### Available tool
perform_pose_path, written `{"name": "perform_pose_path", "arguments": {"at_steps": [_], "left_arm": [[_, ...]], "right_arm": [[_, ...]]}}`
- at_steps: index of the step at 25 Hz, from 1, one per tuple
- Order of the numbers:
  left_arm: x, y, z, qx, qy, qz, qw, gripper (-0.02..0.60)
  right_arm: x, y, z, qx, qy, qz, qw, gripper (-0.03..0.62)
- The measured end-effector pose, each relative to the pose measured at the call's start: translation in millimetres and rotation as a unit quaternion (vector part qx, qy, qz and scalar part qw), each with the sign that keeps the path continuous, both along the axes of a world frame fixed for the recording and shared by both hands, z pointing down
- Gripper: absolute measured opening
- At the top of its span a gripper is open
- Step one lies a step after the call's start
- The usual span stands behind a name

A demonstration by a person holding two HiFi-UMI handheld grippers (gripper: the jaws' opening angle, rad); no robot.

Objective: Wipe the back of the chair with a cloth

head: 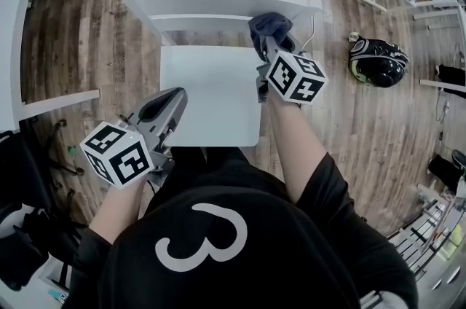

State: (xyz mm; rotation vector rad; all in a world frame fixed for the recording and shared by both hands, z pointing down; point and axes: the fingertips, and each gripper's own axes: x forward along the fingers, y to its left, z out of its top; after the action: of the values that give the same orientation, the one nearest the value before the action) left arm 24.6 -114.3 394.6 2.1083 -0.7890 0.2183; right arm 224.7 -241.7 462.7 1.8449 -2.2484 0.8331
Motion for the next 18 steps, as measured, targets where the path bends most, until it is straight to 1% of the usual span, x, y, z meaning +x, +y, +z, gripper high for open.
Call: {"name": "perform_pose_path", "arguments": {"at_steps": [5,8,11,13,18], "left_arm": [[27,1,-3,0.007,0.002,0.002,1.0,0.014],[38,3,-5,0.009,0.003,-0.002,1.0,0.013],[45,6,-4,0.009,0.001,-0.004,1.0,0.014],[47,7,-3,0.008,0.001,-0.006,0.9999,0.014],[44,8,3,0.0,0.006,-0.011,0.9999,0.014]], "right_arm": [[24,2,0,-0.004,-0.005,0.001,1.0,0.052],[33,4,3,-0.007,-0.021,0.005,1.0,0.048],[34,6,9,-0.02,-0.043,0.002,0.999,0.048],[34,5,10,-0.022,-0.045,-0.003,0.999,0.048],[36,9,4,-0.005,-0.047,-0.012,0.999,0.048]]}}
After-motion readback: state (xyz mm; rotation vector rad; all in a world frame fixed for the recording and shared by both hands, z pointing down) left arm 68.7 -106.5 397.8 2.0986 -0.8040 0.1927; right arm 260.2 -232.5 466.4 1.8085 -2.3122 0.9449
